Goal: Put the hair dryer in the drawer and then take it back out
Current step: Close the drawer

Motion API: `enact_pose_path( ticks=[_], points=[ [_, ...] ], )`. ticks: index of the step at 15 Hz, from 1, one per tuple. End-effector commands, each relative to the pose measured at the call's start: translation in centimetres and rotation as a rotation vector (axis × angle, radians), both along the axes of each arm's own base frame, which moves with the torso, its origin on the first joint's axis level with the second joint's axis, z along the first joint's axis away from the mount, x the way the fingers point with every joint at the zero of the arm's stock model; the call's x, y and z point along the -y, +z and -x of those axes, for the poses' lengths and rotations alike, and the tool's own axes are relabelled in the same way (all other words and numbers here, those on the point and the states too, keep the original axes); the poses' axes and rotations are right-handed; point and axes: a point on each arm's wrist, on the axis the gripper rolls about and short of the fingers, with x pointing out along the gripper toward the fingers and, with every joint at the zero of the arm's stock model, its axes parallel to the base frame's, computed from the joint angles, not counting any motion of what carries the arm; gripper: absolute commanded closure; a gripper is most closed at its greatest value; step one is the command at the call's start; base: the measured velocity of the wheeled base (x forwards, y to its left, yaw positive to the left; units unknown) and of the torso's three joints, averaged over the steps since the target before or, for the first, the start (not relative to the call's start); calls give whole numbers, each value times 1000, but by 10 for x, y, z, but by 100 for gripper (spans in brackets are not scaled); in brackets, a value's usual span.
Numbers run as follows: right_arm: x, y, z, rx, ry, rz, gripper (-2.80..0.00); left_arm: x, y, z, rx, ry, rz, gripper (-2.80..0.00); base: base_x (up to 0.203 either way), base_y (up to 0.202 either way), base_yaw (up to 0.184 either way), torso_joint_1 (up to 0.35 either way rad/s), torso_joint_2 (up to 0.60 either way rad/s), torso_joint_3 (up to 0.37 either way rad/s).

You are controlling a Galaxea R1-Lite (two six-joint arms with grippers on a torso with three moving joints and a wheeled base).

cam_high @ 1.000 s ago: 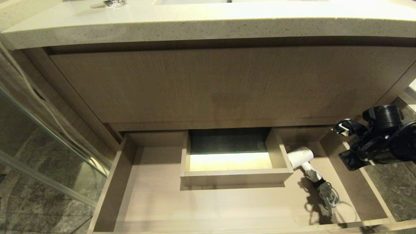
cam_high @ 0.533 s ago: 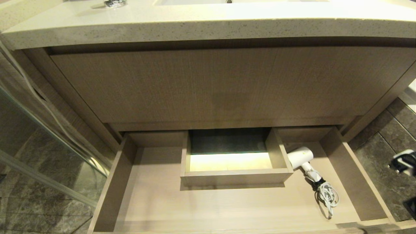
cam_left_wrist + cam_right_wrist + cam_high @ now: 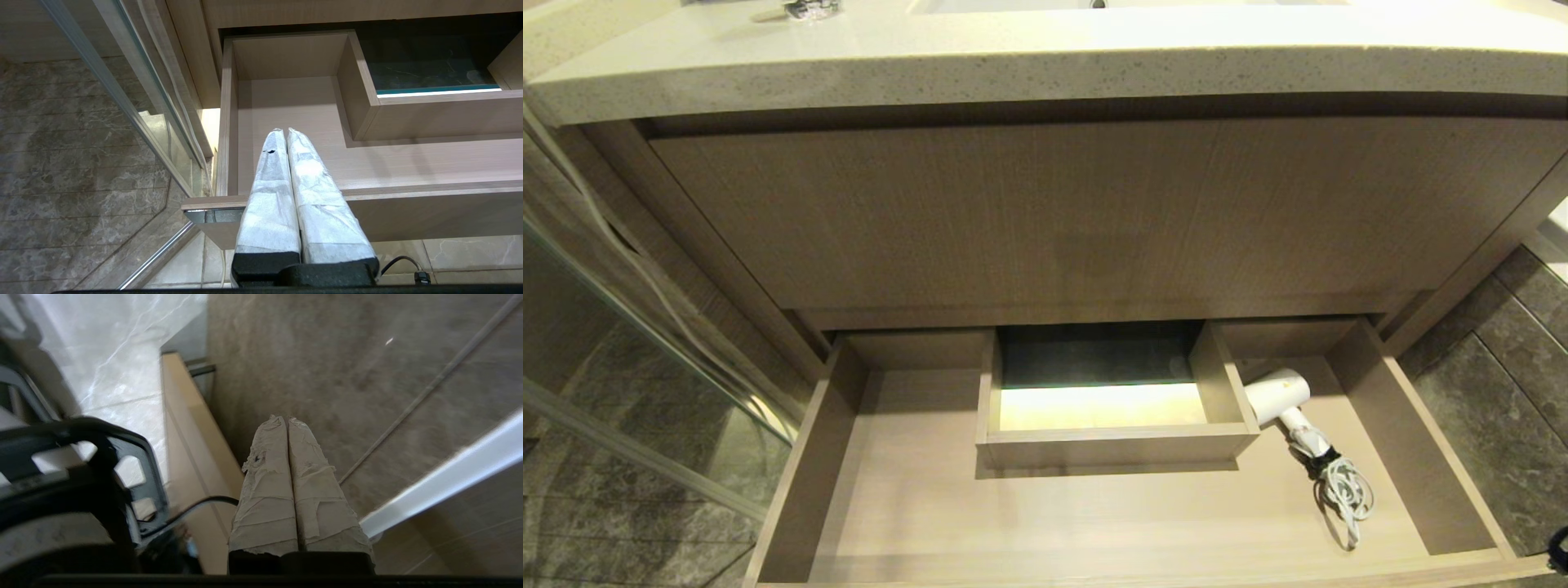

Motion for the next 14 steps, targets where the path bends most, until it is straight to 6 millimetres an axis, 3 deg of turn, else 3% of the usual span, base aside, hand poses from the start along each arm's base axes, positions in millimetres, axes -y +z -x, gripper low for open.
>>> enact_pose_path(
  ticks=[1,6,14],
  points=[
    [6,-18,-20,-99,-24,-40,0,0,0,0,0,0,0,0,0,0,0,0,0,0],
    [17,-32,-63,-51,-21,-82,0,0,0,0,0,0,0,0,0,0,0,0,0,0],
    [19,-41,-88,-78,3,-90,0,0,0,0,0,0,0,0,0,0,0,0,0,0]
  ],
)
